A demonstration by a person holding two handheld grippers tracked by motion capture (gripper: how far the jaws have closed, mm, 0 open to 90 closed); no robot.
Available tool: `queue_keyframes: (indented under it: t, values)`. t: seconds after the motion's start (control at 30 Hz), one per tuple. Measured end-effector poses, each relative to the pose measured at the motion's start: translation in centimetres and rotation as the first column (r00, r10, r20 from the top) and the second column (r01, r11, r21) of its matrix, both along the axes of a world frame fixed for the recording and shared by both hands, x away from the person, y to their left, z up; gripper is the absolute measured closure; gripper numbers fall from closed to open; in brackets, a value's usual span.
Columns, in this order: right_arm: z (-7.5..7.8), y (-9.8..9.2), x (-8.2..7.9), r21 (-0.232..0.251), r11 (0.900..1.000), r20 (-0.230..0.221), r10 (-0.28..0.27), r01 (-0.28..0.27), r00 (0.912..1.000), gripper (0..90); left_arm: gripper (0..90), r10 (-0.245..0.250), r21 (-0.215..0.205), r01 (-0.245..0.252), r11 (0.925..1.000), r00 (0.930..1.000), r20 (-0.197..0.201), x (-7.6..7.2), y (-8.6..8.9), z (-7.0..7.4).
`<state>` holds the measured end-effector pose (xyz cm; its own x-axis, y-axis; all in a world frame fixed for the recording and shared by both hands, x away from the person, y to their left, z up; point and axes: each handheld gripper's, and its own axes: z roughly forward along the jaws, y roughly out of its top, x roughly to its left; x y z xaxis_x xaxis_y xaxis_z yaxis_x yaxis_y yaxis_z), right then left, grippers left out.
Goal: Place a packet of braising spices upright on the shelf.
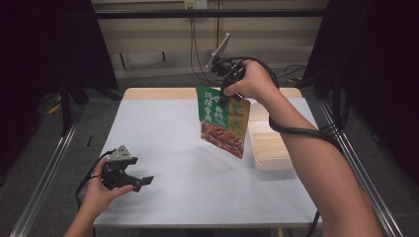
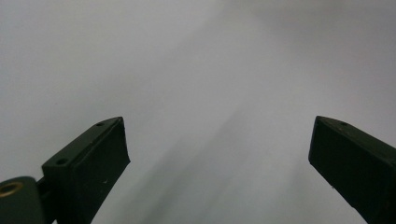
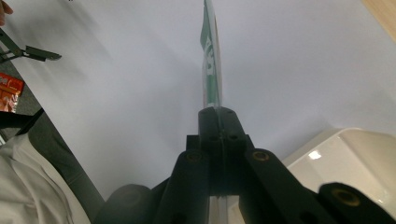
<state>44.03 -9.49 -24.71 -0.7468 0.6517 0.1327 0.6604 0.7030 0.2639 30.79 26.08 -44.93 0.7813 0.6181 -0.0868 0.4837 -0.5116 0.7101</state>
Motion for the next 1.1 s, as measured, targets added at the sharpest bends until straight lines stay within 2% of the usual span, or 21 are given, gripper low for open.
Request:
queue_keyframes:
  t: [0.27,0.37,0.47,0.53,0.63,0.7,1.1]
  values:
    - [1.3,-1.0,0.7,-0.017,1.0,0.003,0.024,-0.024,0.9997,90.0,4.6,0.004,-0.011,-0.005,0.9999,1.0,-0.004,0.2,0.0,-0.2]
    - [1.6,-1.3,0.8,-0.013,1.0,-0.001,0.009,-0.009,1.0,90.0,4.6,-0.001,0.004,0.0,1.0,1.0,0.006,0.3,0.1,0.0]
    - [2.2,-1.7,1.0,-0.024,1.0,-0.006,0.016,-0.016,0.9999,90.0,4.6,0.003,-0.004,-0.003,1.0,1.0,0.001,0.3,0.1,-0.1]
    - [2.3,-2.0,1.2,-0.019,1.0,0.006,0.021,-0.021,0.9998,90.0,4.5,0.003,-0.005,-0.003,1.0,1.0,0.0,0.3,0.1,-0.2]
    - [2.5,-2.3,1.4,-0.007,1.0,-0.002,0.026,-0.026,0.9997,90.0,4.6,0.014,-0.005,-0.014,0.9999,0.9999,-0.002,0.2,0.1,-0.1]
    - [2.8,-2.6,1.5,-0.017,0.999,-0.005,0.03,-0.03,0.9995,90.0,4.6,0.014,-0.004,-0.014,0.9999,0.9999,-0.002,0.2,0.1,-0.2]
    - [4.1,-4.4,2.4,-0.005,0.999,0.015,0.042,-0.042,0.999,90.0,4.6,0.021,-0.002,-0.021,0.9998,0.9998,-0.007,0.2,0.1,-0.3]
